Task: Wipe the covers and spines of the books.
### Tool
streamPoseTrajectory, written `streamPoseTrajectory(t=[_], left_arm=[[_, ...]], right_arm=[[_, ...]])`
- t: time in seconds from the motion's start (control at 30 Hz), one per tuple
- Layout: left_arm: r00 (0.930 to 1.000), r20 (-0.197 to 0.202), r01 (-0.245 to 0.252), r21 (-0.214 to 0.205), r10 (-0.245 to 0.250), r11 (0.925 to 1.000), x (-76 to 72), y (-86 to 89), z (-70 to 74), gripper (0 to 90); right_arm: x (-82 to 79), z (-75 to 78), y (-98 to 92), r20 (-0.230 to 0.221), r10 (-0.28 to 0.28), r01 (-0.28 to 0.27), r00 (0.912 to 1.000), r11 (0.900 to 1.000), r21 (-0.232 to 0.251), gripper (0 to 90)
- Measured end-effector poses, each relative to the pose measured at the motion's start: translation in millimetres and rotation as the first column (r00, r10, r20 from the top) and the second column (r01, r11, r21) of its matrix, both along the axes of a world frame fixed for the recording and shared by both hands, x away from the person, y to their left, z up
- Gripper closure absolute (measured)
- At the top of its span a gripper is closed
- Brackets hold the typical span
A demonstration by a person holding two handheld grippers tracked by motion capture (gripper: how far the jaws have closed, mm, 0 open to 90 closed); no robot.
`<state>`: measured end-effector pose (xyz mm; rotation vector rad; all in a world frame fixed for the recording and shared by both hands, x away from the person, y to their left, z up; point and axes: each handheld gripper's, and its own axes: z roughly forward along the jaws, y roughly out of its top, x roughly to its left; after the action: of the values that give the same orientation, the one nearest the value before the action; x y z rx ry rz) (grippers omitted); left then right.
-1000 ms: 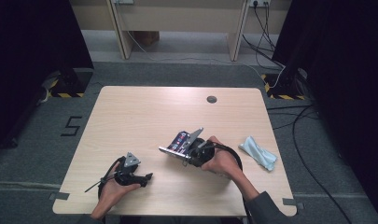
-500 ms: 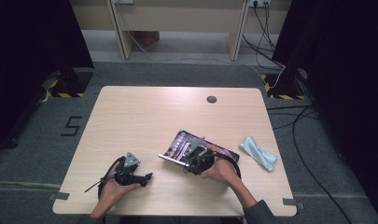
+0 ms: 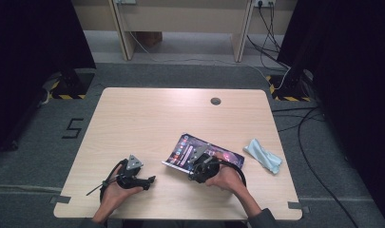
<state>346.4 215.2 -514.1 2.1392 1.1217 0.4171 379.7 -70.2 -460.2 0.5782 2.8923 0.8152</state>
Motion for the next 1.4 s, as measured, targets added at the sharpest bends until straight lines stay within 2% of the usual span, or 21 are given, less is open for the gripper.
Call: streamPoseTrajectory(t=[0.3, 0.33, 0.47, 0.53, 0.6, 0.73, 0.8, 0.87, 0.93, 1.0, 1.03, 1.07, 1.13, 1.17, 1.2, 1.23, 1.27, 1.37, 1.4], left_arm=[[1.0, 0.002, 0.001, 0.0, -0.001, 1.0, 0.1, 0.0, -0.2, 21.4], [1.0, 0.002, -0.002, -0.002, 0.002, 1.0, -0.4, -0.1, -0.3, 21.4], [1.0, 0.002, -0.003, -0.002, 0.003, 1.0, -0.3, -0.2, -0.3, 21.3], [1.0, 0.002, -0.001, -0.002, 0.001, 1.0, -0.3, -0.1, -0.3, 21.3], [1.0, 0.002, -0.002, -0.002, 0.002, 1.0, -0.1, -0.2, -0.3, 21.1], [1.0, 0.002, -0.001, -0.001, 0.001, 1.0, -0.1, -0.2, -0.3, 21.1], [1.0, 0.003, -0.005, -0.002, 0.005, 1.0, -0.3, -0.5, -0.4, 20.9], [1.0, 0.003, -0.001, -0.003, 0.001, 1.0, -0.8, -0.3, -0.5, 21.0], [1.0, 0.002, 0.0, -0.002, 0.0, 1.0, -0.4, -0.6, -0.5, 20.9], [1.0, 0.002, -0.002, -0.002, 0.002, 1.0, -0.7, -0.8, -0.4, 20.9], [1.0, 0.002, -0.002, -0.002, 0.002, 1.0, -0.7, -0.8, -0.4, 20.9], [1.0, 0.001, 0.001, -0.005, -0.001, 1.0, -1.0, -1.0, -0.2, 21.1], [0.9999, 0.009, 0.005, -0.004, -0.005, 1.0, -0.4, -1.4, 0.5, 22.7], [0.9999, 0.009, 0.005, -0.004, -0.005, 1.0, -0.4, -1.4, 0.5, 22.9], [0.9995, 0.031, 0.008, -0.022, -0.007, 0.9997, -1.3, -1.8, 3.2, 23.0], [0.9995, 0.031, 0.008, -0.022, -0.007, 0.9997, -1.3, -1.8, 3.2, 23.2], [0.9988, 0.048, 0.01, -0.054, -0.008, 0.9985, -2.2, -2.4, 5.5, 23.5], [0.9988, 0.047, 0.015, -0.085, -0.011, 0.9962, -3.6, -4.7, 6.2, 24.6], [0.999, 0.041, 0.024, -0.103, -0.02, 0.9944, -4.3, -6.4, 6.3, 24.8]], right_arm=[[-2.1, -4.4, 0.2, -0.03, -0.011, 0.012, 0.9995, 0.9999, 0.008, 65.1], [-1.5, -5.5, -1.3, -0.051, -0.019, 0.02, 0.9985, 0.9994, 0.028, 62.8], [-0.7, -8.8, -2.8, -0.106, -0.018, 0.024, 0.9942, 0.9986, 0.048, 57.4], [-1.1, -9.9, -3.4, -0.111, -0.02, 0.026, 0.9936, 0.9981, 0.056, 57.8], [1.7, -7.0, -6.3, -0.089, -0.05, 0.054, 0.9948, 0.9972, 0.051, 56.8], [8.3, -1.8, -18.7, -0.078, -0.097, 0.103, 0.9923, 0.9909, 0.087, 50.8], [13.3, -1.0, -25.9, -0.047, -0.144, 0.147, 0.9885, 0.986, 0.078, 47.4], [18.9, -1.3, -34.1, -0.017, -0.204, 0.205, 0.9787, 0.976, 0.073, 43.6], [24.1, -1.2, -42.4, -0.005, -0.241, 0.24, 0.9706, 0.9675, 0.079, 40.7], [28.8, -1.4, -50.3, 0.015, -0.294, 0.292, 0.9556, 0.953, 0.081, 37.2], [28.8, -1.4, -50.3, 0.015, -0.294, 0.292, 0.9556, 0.953, 0.081, 37.2], [32.8, -2.4, -57.3, 0.021, -0.322, 0.32, 0.9464, 0.9446, 0.073, 34.4], [37.2, -4.3, -63.8, 0.032, -0.35, 0.347, 0.9361, 0.935, 0.072, 31.9], [39.1, -5.5, -67.1, 0.032, -0.371, 0.368, 0.9281, 0.9275, 0.064, 30.4], [40.9, -6.8, -70.4, 0.029, -0.388, 0.386, 0.9212, 0.9207, 0.056, 29.9], [42.8, -7.9, -74.0, 0.028, -0.399, 0.397, 0.9165, 0.9161, 0.057, 29.9], [44.3, -8.8, -77.4, 0.022, -0.414, 0.412, 0.9099, 0.9091, 0.059, 29.9], [48.1, -11.3, -87.2, 0.032, -0.452, 0.449, 0.8917, 0.8913, 0.061, 29.9], [49.0, -11.7, -89.1, 0.029, -0.457, 0.455, 0.8887, 0.8883, 0.061, 29.9]])
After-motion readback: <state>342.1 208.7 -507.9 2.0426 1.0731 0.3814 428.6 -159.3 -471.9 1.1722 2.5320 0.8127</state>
